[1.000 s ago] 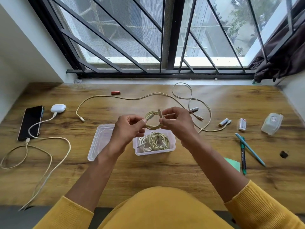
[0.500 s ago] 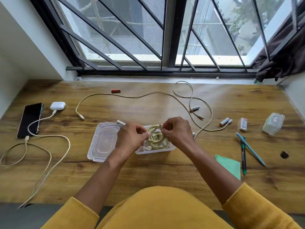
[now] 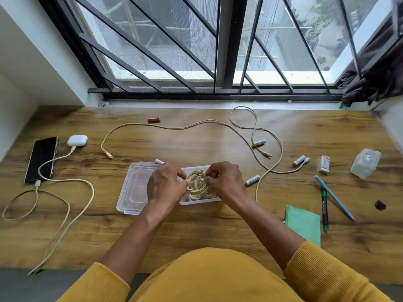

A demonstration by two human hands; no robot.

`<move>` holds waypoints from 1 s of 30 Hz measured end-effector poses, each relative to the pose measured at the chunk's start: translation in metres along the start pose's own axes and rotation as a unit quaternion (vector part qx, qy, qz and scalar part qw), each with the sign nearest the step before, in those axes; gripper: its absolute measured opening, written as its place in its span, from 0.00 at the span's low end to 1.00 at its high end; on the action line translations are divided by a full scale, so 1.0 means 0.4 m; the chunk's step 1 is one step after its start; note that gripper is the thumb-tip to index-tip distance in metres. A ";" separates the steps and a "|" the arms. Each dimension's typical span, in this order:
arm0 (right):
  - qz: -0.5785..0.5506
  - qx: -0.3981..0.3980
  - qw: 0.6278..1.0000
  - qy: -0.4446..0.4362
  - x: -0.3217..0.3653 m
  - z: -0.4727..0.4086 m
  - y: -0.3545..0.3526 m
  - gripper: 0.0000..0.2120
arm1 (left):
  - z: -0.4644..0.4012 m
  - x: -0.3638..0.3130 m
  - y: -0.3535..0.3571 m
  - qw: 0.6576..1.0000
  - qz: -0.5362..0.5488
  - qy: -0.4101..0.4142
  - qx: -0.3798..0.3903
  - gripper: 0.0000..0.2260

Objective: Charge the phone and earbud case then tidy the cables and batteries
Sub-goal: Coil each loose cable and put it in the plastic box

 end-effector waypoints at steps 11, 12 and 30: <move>0.103 -0.010 0.992 -0.076 0.006 0.000 0.041 0.06 | 0.007 -0.016 0.018 0.999 -0.024 0.026 -0.008 0.09; 0.106 -0.011 0.991 -0.079 0.006 0.000 0.044 0.06 | 0.007 -0.019 0.020 0.999 -0.030 0.025 -0.003 0.08; -0.026 -0.074 0.993 -0.086 0.007 0.028 -0.032 0.01 | 0.035 -0.029 -0.056 0.997 0.055 0.015 -0.047 0.08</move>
Point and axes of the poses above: each hand's wrist, its own z-axis away from the middle knuckle, its own y-axis out of the palm, x = y × z, the point moved 5 cm from there along -z, towards the middle knuckle, and after that the axes turned 2 degrees about y, right-handed, at the moved point
